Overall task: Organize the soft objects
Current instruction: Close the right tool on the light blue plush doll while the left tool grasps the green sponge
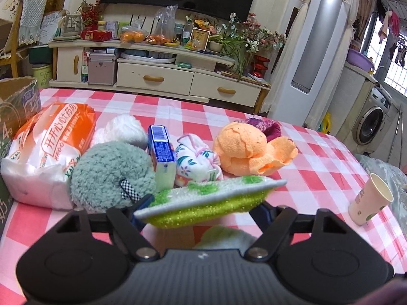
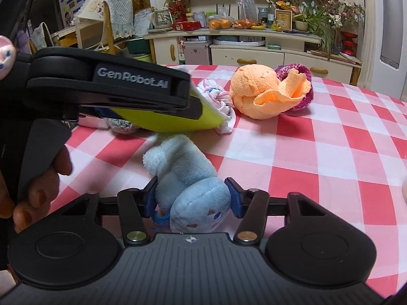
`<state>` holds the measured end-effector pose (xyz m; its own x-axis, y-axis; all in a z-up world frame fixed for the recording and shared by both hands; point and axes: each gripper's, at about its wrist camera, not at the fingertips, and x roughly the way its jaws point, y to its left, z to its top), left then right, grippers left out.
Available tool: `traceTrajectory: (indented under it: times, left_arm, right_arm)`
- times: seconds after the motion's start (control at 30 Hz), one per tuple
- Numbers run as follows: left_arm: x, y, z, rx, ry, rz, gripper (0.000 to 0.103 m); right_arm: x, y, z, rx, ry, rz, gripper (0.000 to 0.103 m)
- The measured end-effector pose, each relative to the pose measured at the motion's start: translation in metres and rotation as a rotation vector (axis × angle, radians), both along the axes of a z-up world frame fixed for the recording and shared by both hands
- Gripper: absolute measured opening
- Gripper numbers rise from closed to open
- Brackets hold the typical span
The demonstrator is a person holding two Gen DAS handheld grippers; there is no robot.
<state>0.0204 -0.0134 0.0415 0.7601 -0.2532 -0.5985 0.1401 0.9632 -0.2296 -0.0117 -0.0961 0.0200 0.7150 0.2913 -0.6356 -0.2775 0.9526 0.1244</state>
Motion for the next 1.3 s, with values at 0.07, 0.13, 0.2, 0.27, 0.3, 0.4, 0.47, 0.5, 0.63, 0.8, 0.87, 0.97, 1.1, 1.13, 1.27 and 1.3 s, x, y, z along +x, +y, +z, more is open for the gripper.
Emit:
traceTrajectory:
  times: [0.07,0.13,0.2,0.27,0.3,0.4,0.47,0.5,0.63,0.8,0.87,0.97,1.1,1.13,1.27,1.3]
  left_arm:
    - [-0.002,0.001,0.002,0.010,-0.003,-0.003,0.073]
    - [-0.003,0.003,0.003,0.010,-0.003,-0.004,0.068]
    - [-0.003,0.006,0.004,0.010,0.002,-0.004,0.048]
    - [-0.005,0.009,0.005,0.012,0.009,-0.005,0.038]
    - [-0.005,0.011,0.005,0.009,0.017,-0.005,0.038]
    - [-0.007,0.017,0.004,-0.004,0.022,-0.007,0.034]
    - [-0.009,0.020,0.004,-0.004,0.020,-0.006,0.032]
    - [-0.010,0.021,0.005,-0.006,0.019,-0.008,0.032]
    - [-0.015,0.027,0.008,-0.013,0.013,-0.022,0.026]
    - [-0.022,0.033,0.013,-0.022,-0.006,-0.043,0.021]
    - [-0.024,0.034,0.014,-0.021,-0.009,-0.050,0.021]
    - [-0.026,0.038,0.012,-0.026,0.001,-0.055,0.021]
    - [-0.028,0.037,0.009,-0.029,0.030,-0.090,0.021]
    - [-0.029,0.036,0.008,-0.025,0.037,-0.102,0.022]
    - [-0.032,0.033,0.005,-0.001,0.048,-0.146,0.023]
    - [-0.032,0.032,0.005,0.011,0.046,-0.158,0.025]
  right_arm:
    - [-0.002,-0.002,0.000,0.006,0.002,-0.004,0.064]
    - [-0.002,-0.001,0.001,0.002,0.001,-0.009,0.062]
    - [-0.003,-0.001,0.002,0.000,0.000,-0.013,0.061]
    - [-0.003,-0.001,0.001,-0.003,0.004,-0.019,0.061]
    - [-0.003,0.000,0.001,-0.005,0.006,-0.023,0.060]
    - [-0.005,0.000,0.001,-0.009,0.007,-0.032,0.060]
    - [-0.005,-0.001,0.001,-0.006,0.010,-0.040,0.060]
    - [-0.006,-0.001,0.001,-0.002,0.013,-0.045,0.060]
    - [-0.004,-0.003,0.003,0.012,0.016,-0.070,0.060]
    - [-0.003,-0.004,0.003,0.047,0.025,-0.104,0.060]
    - [-0.002,-0.005,0.002,0.061,0.033,-0.119,0.060]
    - [-0.002,-0.007,-0.001,0.088,0.046,-0.141,0.060]
    - [0.000,-0.010,0.000,0.089,0.024,-0.192,0.060]
    - [0.000,-0.013,0.001,0.099,0.017,-0.208,0.060]
    - [0.006,-0.034,0.002,0.182,0.002,-0.262,0.060]
    - [0.009,-0.040,0.000,0.207,0.007,-0.273,0.060]
